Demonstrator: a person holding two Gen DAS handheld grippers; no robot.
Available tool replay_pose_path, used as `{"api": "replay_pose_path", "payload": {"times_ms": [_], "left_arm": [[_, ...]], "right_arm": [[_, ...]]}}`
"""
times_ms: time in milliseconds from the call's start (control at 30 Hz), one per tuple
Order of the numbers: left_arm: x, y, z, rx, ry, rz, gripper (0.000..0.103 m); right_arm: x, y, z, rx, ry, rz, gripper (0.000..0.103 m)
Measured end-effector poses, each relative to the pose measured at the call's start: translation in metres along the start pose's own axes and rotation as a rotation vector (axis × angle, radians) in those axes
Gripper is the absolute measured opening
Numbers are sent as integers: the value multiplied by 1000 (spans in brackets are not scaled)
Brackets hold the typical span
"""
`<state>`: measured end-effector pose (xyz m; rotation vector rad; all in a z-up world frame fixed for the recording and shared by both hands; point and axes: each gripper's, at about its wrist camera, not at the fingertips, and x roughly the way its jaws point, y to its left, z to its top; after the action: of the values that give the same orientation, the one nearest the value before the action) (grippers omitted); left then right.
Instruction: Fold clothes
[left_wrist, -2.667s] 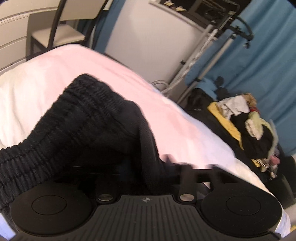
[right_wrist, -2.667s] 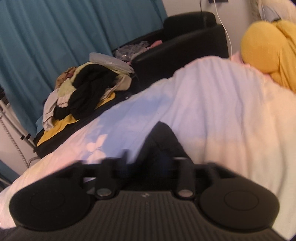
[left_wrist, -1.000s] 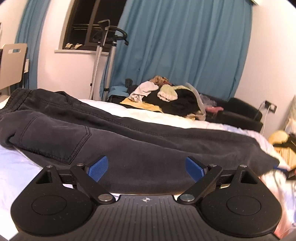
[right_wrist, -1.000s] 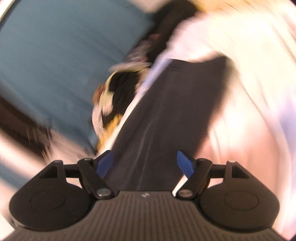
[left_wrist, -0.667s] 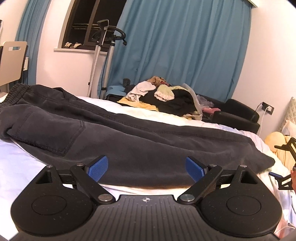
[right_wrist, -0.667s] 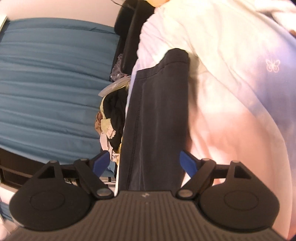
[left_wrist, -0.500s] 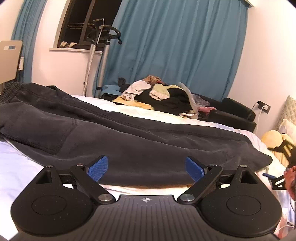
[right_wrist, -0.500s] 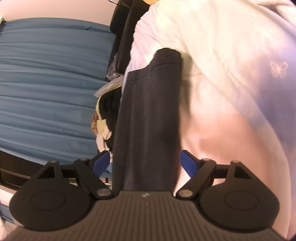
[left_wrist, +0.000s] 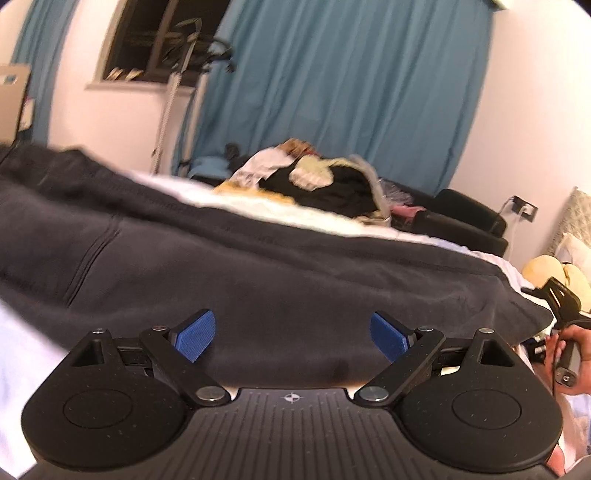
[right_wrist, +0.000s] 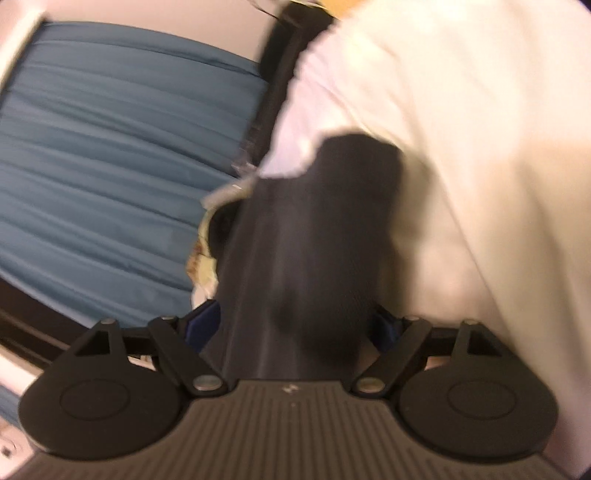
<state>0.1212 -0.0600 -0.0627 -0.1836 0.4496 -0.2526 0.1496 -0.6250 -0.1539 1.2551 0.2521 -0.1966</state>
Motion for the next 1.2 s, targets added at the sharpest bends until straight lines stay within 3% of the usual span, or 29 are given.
{"api": "replay_pose_path", "payload": {"times_ms": [67,300,467,533,733,833,1033,1200], "left_arm": [[13,-2,8,26,-20,-6,93],[71,4,13,162,9,136,93],[102,10,6,190,97,197,94],[108,10,3,210,130,205,94],[97,18,15,156,135,154,95],[76,22,33,105,78,137,95],[24,47,72,18,-86,132,95],[-19,86,97,-123,-213,117,95]], "right_arm": [[10,-4,5,-26,-8,-11,79],[23,4,3,-181,-63,-44,57],[24,23,-9,-331,-114,-112,22],[19,40,-17,-416,-164,-125,14],[10,131,-52,-604,-176,-9,11],[13,186,-92,-730,-145,55,10],[14,275,-218,-1035,-58,226,10],[23,288,-342,-1195,91,313,10]]}}
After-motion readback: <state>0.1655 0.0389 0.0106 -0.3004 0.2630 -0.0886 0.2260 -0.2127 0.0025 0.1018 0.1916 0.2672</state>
